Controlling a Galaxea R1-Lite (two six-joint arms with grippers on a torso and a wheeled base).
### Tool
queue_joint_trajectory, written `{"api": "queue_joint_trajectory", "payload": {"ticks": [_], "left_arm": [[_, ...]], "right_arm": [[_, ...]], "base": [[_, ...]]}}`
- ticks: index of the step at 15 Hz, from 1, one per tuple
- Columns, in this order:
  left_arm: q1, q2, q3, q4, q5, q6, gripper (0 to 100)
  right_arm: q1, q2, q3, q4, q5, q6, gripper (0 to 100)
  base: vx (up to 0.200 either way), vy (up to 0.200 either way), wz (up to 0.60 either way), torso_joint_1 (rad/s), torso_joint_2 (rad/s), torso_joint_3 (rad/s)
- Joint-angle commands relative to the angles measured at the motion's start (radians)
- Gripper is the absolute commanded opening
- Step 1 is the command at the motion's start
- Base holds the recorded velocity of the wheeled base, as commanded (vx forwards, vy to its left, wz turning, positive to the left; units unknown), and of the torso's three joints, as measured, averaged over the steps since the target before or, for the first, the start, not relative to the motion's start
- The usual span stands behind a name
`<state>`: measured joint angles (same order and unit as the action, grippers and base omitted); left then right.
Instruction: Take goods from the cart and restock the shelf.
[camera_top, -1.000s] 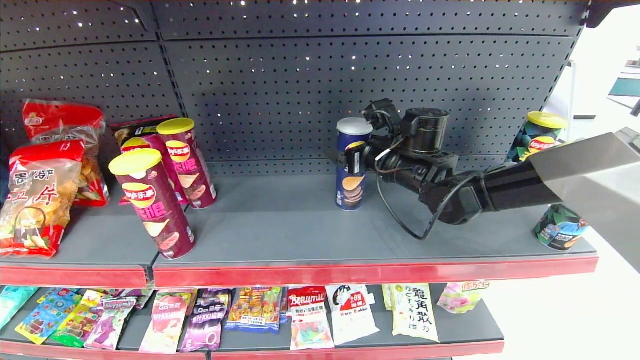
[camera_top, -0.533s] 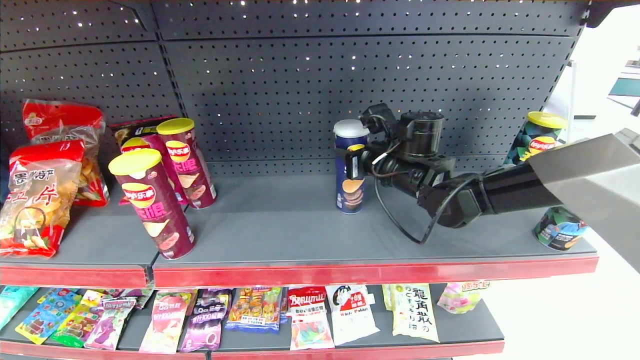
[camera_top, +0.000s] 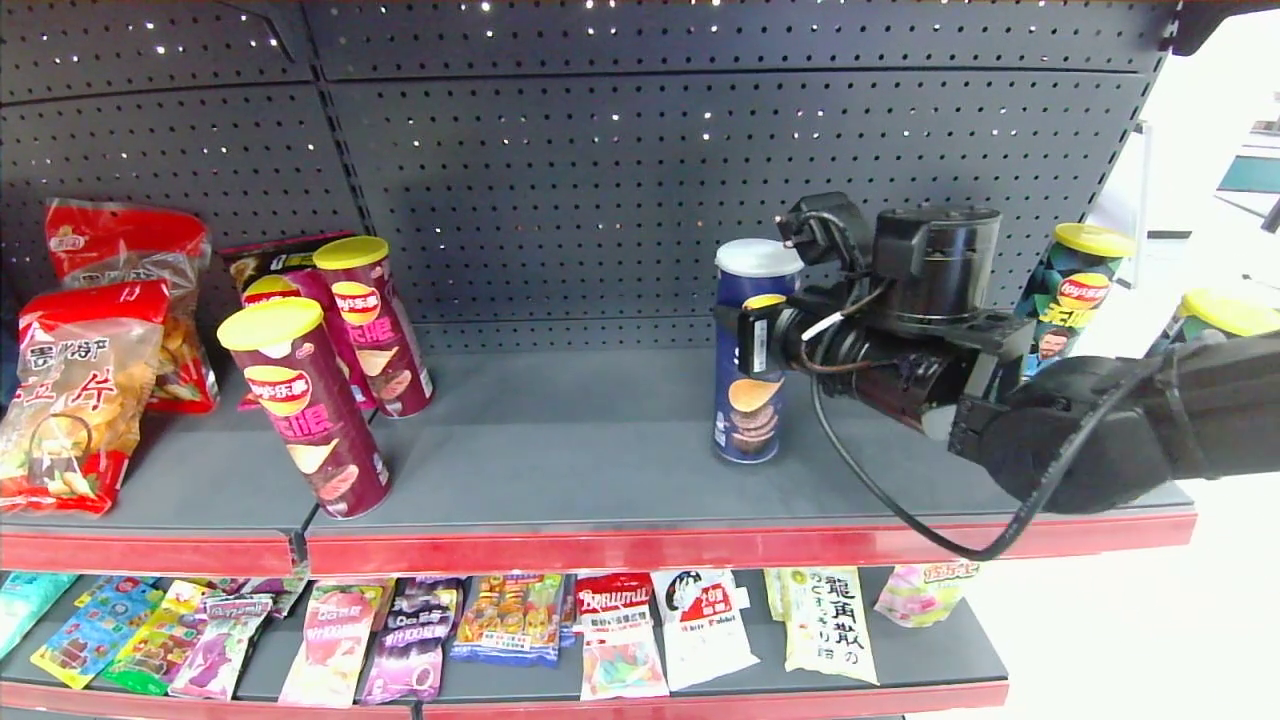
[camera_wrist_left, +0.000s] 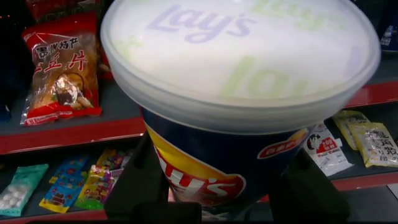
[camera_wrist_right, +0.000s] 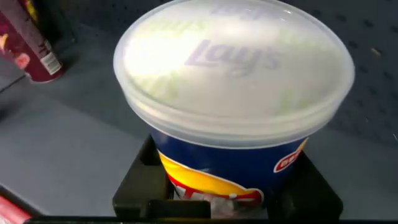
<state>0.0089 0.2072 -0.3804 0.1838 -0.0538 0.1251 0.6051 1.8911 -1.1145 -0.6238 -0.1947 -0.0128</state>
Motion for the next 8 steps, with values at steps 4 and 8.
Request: {"api": "queue_joint_trajectory", "payload": {"ticks": [4, 8], "left_arm": [[0.000, 0.004, -0.003, 0.000, 0.002, 0.001, 0], [0.000, 0.003, -0.005, 0.000, 0.006, 0.001, 0]], "right_arm": [[0.050, -0.035, 0.136, -0.140, -0.115, 0.034, 0], [0.071, 0.008, 0.148, -0.203, -0.155, 0.037, 0]], "base": [[0.000, 0.000, 0.00, 0.000, 0.00, 0.000], [0.000, 0.000, 0.00, 0.000, 0.00, 0.000]]}}
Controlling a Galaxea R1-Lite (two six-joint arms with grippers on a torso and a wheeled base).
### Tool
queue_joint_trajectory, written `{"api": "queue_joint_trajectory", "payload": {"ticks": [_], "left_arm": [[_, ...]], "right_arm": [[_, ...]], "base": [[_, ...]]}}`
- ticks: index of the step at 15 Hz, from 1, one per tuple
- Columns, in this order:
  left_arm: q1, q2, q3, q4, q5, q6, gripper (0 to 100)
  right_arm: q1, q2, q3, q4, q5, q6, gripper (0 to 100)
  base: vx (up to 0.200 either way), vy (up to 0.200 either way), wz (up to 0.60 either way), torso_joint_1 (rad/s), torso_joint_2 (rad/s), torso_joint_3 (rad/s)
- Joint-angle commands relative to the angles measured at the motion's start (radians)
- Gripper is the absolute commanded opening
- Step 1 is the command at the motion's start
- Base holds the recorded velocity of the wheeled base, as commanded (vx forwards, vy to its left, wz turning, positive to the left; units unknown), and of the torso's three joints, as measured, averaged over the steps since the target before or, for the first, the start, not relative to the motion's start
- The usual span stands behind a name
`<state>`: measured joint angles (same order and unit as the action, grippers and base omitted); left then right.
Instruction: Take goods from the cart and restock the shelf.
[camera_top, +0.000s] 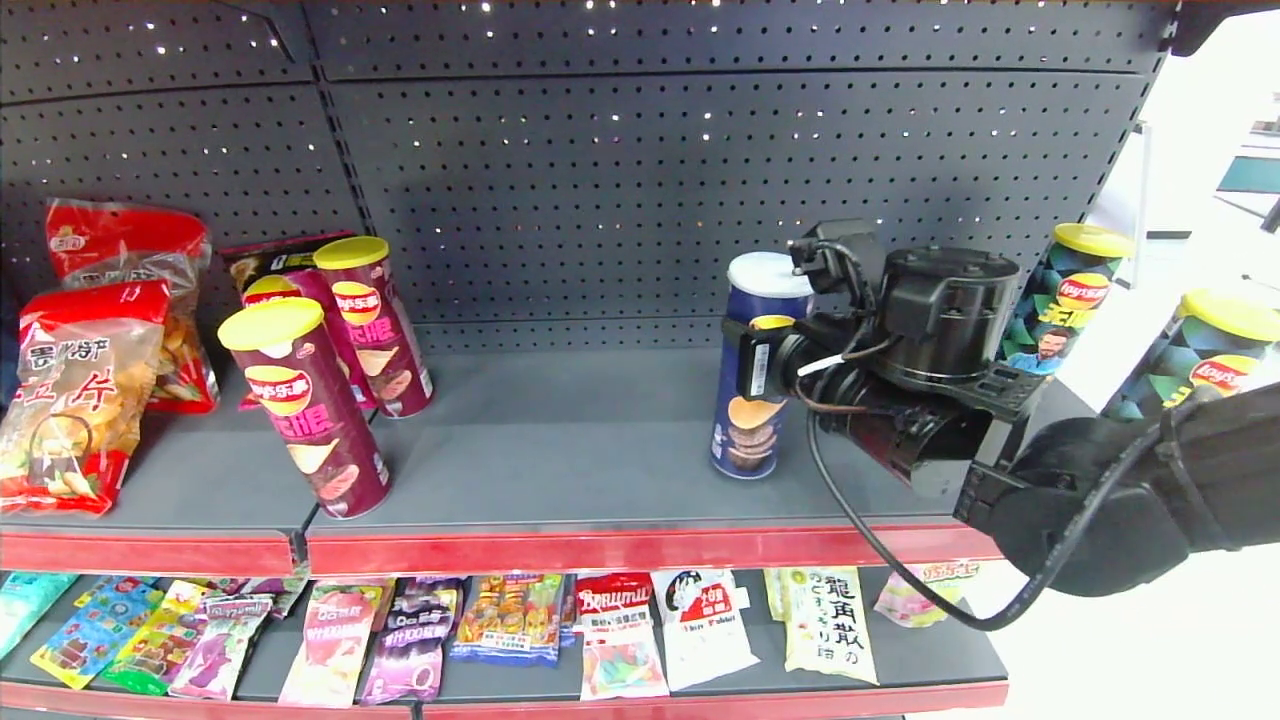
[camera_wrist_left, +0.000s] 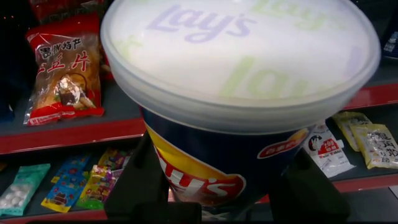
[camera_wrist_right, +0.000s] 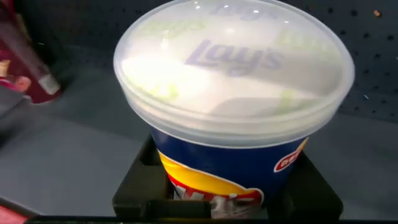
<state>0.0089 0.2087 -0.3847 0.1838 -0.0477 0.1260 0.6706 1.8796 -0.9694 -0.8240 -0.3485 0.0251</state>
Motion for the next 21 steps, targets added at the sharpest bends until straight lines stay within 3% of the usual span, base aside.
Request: {"api": "queue_joint_trajectory", "payload": {"ticks": [1, 17, 21], "left_arm": [[0.000, 0.000, 0.000, 0.000, 0.002, 0.000, 0], [0.000, 0.001, 0.003, 0.000, 0.002, 0.000, 0], [0.000, 0.000, 0.000, 0.000, 0.002, 0.000, 0]], "right_arm": [[0.033, 0.018, 0.004, -0.003, -0.020, 0.016, 0], [0.106, 0.009, 0.058, -0.004, -0.109, 0.012, 0], [0.135, 0.012, 0.066, -0.004, -0.184, 0.019, 0]], "base": [[0.000, 0.000, 0.00, 0.000, 0.00, 0.000], [0.000, 0.000, 0.00, 0.000, 0.00, 0.000], [0.000, 0.000, 0.00, 0.000, 0.00, 0.000]]}}
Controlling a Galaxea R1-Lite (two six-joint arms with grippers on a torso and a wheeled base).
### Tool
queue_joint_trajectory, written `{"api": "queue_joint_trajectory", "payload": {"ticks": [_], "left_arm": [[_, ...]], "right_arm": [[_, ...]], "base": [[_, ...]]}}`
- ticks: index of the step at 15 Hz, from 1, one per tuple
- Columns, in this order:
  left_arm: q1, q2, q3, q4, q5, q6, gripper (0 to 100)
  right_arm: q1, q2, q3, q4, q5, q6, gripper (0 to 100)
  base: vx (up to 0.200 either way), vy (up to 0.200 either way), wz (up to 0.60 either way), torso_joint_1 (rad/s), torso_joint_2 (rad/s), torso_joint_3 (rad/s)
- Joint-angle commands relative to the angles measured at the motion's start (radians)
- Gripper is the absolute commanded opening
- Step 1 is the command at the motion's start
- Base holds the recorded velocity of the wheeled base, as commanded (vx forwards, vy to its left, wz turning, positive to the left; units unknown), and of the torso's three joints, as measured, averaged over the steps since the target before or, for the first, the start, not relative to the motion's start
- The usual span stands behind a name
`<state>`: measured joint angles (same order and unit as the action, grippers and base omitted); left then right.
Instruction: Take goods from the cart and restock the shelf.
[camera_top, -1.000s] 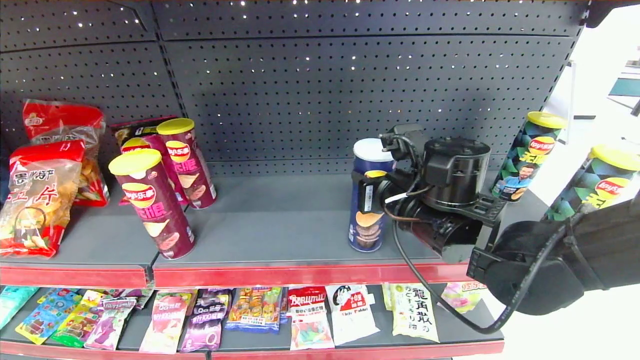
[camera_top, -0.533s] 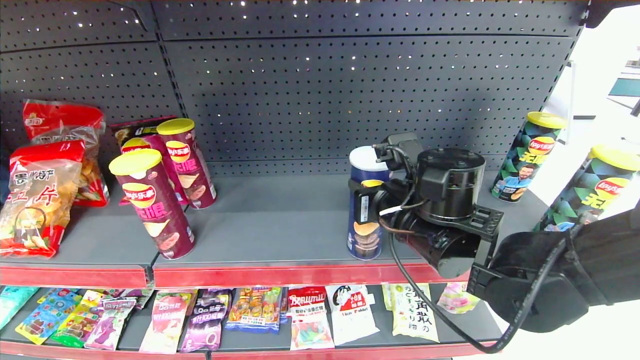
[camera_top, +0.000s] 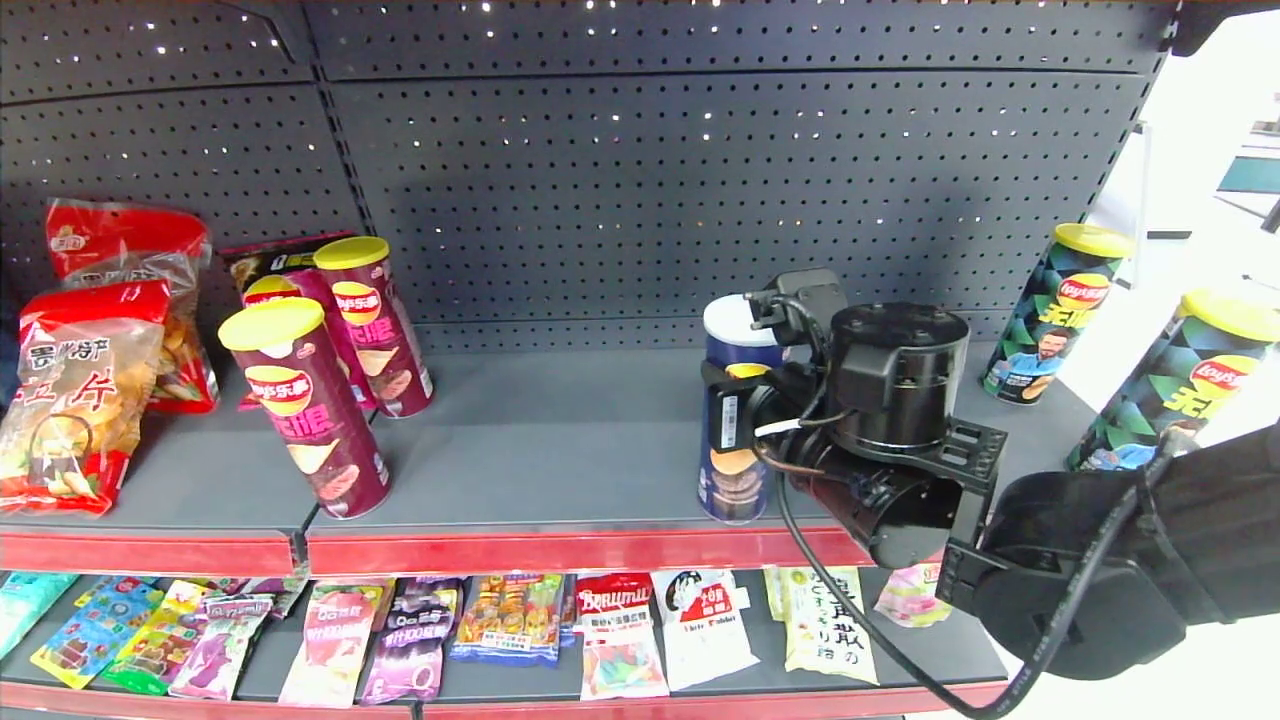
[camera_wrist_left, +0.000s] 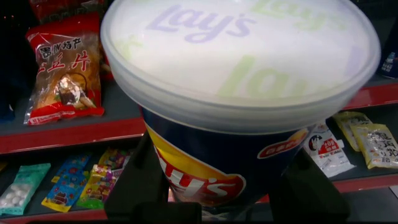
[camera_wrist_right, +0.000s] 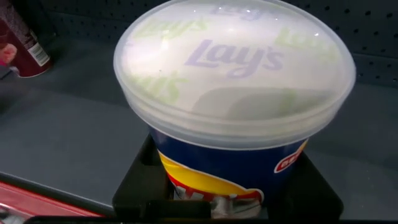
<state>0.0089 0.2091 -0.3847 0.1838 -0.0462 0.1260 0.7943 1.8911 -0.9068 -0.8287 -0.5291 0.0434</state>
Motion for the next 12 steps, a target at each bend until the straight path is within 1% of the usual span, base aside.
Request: {"api": "queue_joint_trajectory", "payload": {"ticks": [1, 9, 10, 12], "left_arm": [[0.000, -0.001, 0.000, 0.000, 0.000, 0.000, 0], [0.000, -0.004, 0.000, 0.000, 0.000, 0.000, 0], [0.000, -0.004, 0.000, 0.000, 0.000, 0.000, 0], [0.000, -0.002, 0.000, 0.000, 0.000, 0.000, 0]], "right_arm": [[0.013, 0.000, 0.003, 0.000, -0.003, 0.000, 0], [0.016, 0.000, 0.002, -0.006, -0.005, 0.001, 0], [0.016, 0.002, 0.003, -0.015, -0.005, 0.001, 100], [0.019, -0.004, 0.020, -0.016, -0.005, 0.000, 100]], "base": [[0.000, 0.000, 0.00, 0.000, 0.00, 0.000], [0.000, 0.000, 0.00, 0.000, 0.00, 0.000], [0.000, 0.000, 0.00, 0.000, 0.00, 0.000], [0.000, 0.000, 0.00, 0.000, 0.00, 0.000]]}}
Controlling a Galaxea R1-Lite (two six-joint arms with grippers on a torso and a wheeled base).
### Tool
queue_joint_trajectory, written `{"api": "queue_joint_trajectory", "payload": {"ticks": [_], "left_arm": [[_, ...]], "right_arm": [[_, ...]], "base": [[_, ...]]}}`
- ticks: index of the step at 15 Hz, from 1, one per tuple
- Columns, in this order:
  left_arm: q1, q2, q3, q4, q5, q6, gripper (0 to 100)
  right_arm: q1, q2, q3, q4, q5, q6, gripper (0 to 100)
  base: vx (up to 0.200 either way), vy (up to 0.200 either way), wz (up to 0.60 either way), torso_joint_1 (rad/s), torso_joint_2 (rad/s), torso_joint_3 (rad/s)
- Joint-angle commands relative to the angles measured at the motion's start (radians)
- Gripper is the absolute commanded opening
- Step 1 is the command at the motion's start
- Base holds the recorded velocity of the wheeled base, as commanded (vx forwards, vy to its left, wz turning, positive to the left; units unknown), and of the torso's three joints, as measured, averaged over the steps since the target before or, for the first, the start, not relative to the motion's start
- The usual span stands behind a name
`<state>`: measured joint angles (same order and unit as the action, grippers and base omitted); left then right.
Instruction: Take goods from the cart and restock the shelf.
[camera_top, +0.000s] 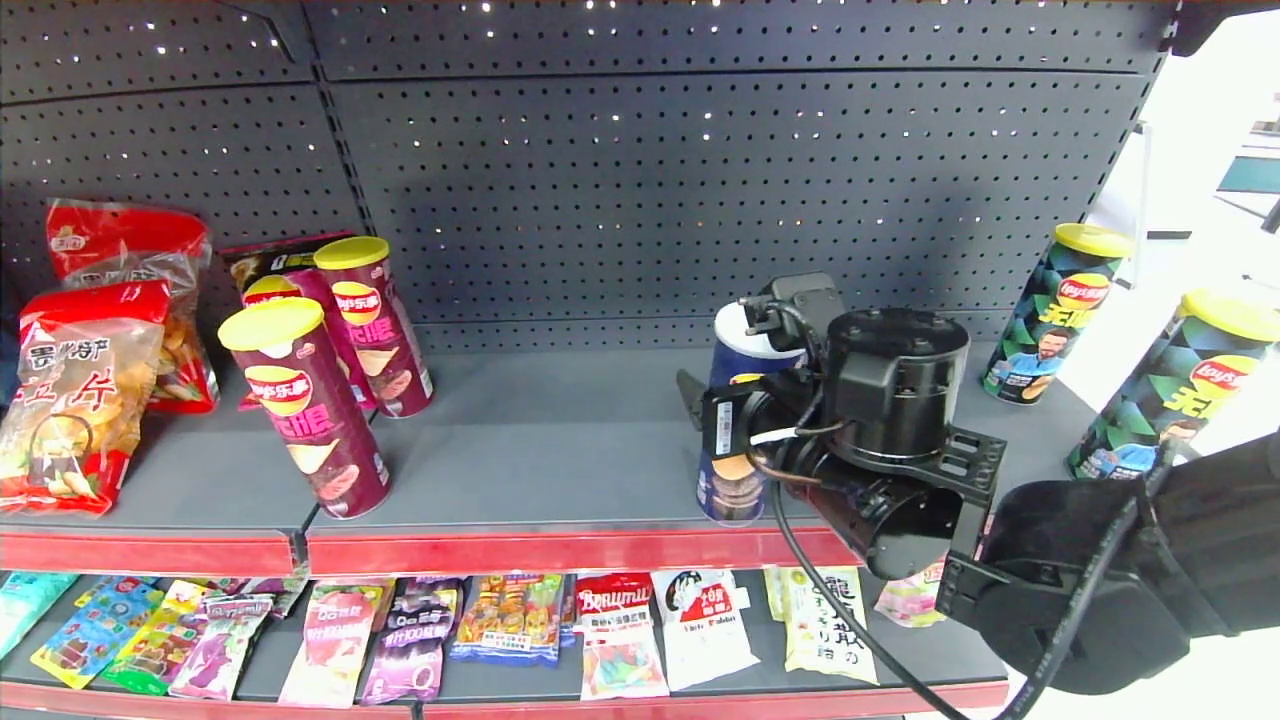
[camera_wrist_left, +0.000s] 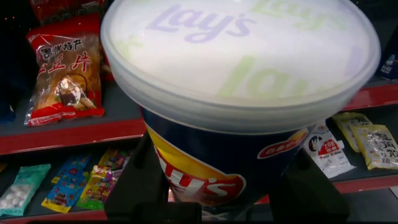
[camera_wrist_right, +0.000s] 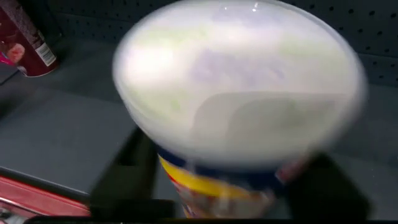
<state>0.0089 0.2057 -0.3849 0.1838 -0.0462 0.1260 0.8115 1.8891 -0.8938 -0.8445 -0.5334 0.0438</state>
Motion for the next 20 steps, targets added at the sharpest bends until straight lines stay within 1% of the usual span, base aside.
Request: {"api": "queue_joint_trajectory", "payload": {"ticks": [1, 3, 5, 8, 12, 13, 14, 15, 16, 17, 18, 19, 20], "left_arm": [[0.000, 0.003, 0.000, 0.000, 0.000, 0.000, 0], [0.000, 0.003, 0.001, 0.000, 0.000, 0.000, 0], [0.000, 0.007, 0.000, 0.000, -0.001, 0.000, 0], [0.000, 0.007, 0.001, 0.000, -0.001, 0.000, 0], [-0.001, 0.007, 0.008, 0.000, -0.009, 0.000, 0], [-0.001, 0.007, 0.011, 0.000, -0.011, 0.000, 0], [-0.001, 0.009, 0.011, 0.000, -0.012, 0.000, 0], [-0.001, 0.009, 0.012, 0.000, -0.012, 0.000, 0], [-0.003, 0.035, 0.004, -0.001, -0.015, 0.000, 0], [-0.004, 0.060, -0.006, -0.004, -0.017, 0.000, 0], [-0.004, 0.075, -0.020, -0.006, -0.023, -0.002, 0], [-0.004, 0.115, -0.045, -0.006, -0.043, 0.000, 0], [-0.004, 0.144, -0.063, -0.006, -0.058, -0.002, 0]], "right_arm": [[0.003, -0.015, 0.026, -0.001, 0.000, -0.002, 100], [0.023, -0.044, 0.059, -0.001, 0.001, -0.001, 100], [0.025, -0.076, 0.078, -0.001, 0.001, -0.002, 100], [0.028, -0.162, 0.142, -0.001, 0.001, 0.042, 100], [0.048, -0.375, 0.377, 0.001, -0.003, 0.042, 100], [0.067, -0.440, 0.429, 0.005, -0.003, 0.041, 100], [0.092, -0.502, 0.470, 0.012, -0.002, 0.037, 100], [0.094, -0.509, 0.475, 0.012, -0.002, 0.037, 100], [0.117, -0.670, 0.627, 0.012, 0.026, -0.009, 100], [0.077, -0.752, 0.697, 0.015, 0.038, -0.047, 100], [-0.008, -0.798, 0.742, 0.024, 0.041, -0.067, 100], [-0.186, -0.855, 0.780, 0.044, 0.087, -0.090, 100], [-0.327, -0.884, 0.791, 0.061, 0.127, -0.091, 100]], "base": [[0.000, 0.000, 0.00, 0.000, 0.00, 0.000], [0.000, 0.000, 0.00, 0.000, 0.00, 0.000], [0.000, 0.000, 0.00, 0.000, 0.00, 0.000], [0.000, 0.000, 0.00, 0.000, 0.00, 0.000], [0.000, 0.000, 0.00, 0.000, 0.00, 0.000], [0.000, 0.000, 0.00, 0.000, 0.00, 0.000], [0.000, 0.000, 0.00, 0.000, 0.00, 0.000], [0.000, 0.000, 0.00, 0.000, 0.00, 0.000], [0.000, 0.000, 0.00, 0.000, 0.00, 0.000], [0.000, 0.000, 0.00, 0.000, 0.00, 0.000], [0.000, 0.000, 0.00, 0.000, 0.00, 0.000], [0.000, 0.000, 0.00, 0.000, 0.00, 0.000], [0.000, 0.000, 0.00, 0.000, 0.00, 0.000]]}}
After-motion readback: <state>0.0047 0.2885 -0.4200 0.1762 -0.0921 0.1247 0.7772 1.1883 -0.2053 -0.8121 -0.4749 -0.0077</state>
